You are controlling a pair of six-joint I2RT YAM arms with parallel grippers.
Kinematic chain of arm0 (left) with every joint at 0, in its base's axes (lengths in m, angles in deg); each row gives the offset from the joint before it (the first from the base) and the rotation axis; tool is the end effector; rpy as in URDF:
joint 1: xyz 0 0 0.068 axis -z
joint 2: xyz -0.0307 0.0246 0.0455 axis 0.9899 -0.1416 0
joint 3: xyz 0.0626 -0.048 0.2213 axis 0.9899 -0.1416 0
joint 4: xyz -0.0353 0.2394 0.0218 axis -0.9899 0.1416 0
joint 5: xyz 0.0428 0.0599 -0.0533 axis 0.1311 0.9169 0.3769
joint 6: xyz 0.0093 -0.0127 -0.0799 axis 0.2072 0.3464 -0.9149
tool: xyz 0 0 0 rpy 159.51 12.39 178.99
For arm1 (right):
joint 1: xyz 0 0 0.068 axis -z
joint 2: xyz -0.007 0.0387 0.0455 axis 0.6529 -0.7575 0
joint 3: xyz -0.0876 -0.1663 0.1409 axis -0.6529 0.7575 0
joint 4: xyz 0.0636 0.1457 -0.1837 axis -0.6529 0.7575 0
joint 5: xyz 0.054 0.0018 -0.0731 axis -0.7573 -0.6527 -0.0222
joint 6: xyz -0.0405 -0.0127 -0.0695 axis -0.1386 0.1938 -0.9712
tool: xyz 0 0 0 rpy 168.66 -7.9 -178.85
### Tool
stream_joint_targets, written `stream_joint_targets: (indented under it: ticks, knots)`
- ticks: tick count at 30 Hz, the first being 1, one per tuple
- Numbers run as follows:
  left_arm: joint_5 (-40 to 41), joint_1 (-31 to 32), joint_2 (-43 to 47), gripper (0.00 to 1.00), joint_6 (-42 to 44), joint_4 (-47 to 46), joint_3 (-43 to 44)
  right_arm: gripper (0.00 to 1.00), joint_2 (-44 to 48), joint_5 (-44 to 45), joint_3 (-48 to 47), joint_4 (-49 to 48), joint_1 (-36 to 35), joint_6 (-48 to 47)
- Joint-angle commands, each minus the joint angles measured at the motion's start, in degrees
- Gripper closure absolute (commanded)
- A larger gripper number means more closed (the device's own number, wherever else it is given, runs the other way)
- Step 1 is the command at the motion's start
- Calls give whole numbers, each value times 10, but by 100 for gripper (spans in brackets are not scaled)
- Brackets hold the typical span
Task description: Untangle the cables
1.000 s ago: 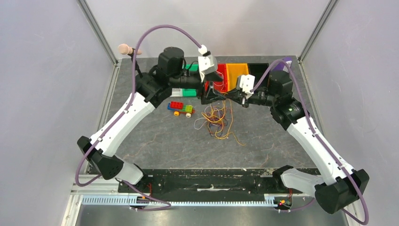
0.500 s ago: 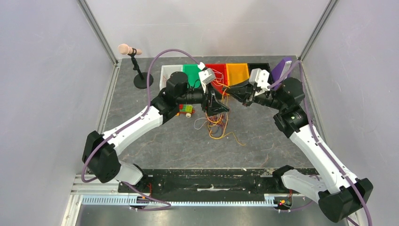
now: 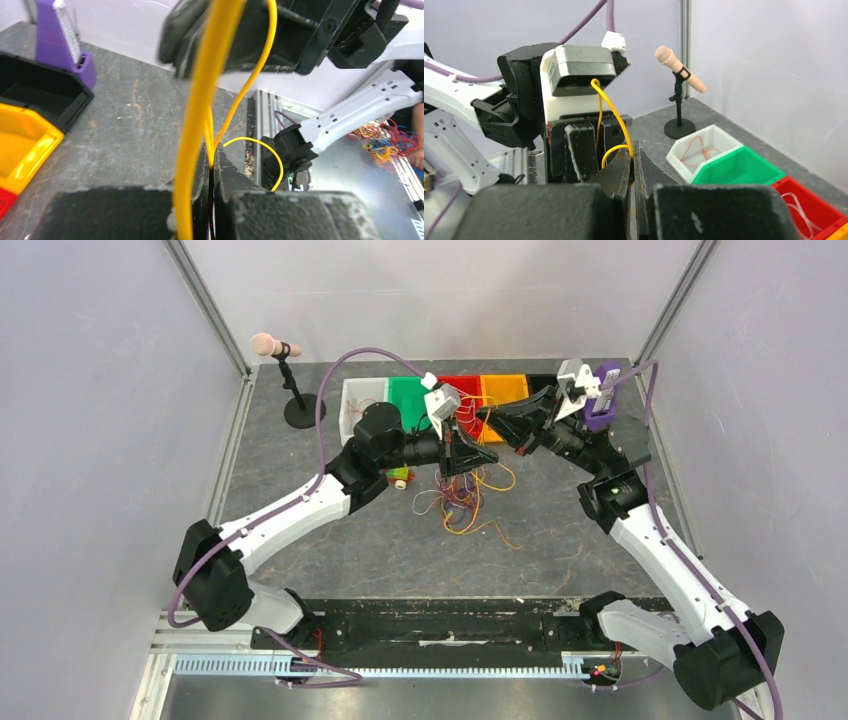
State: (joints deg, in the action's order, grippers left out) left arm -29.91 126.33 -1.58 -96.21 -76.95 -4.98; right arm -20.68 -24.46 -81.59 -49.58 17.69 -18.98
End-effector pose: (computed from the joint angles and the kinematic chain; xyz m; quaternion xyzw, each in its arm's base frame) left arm 0.2183 -0.2763 0.3365 0.3867 0.5773 -0.5474 0.4664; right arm 0.2189 0.1408 0.3910 -0.2778 0.5265 0.4668 0.6540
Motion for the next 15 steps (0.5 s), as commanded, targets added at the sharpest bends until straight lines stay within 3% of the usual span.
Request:
stream_joint_targets:
  ticks: [1,11,13,15]
  knots:
    - [32,-8,42,98,21,42,-63,100,0,44,-46,-79,42,119]
    - [25,-11,29,98,-8,75,-98,100,-14,74,-48,-186,74,256]
    - [83,-11,44,98,21,96,-96,100,-16,91,-60,-156,82,264]
    - [179,-11,64,98,74,138,-87,100,-17,121,-88,-38,97,231]
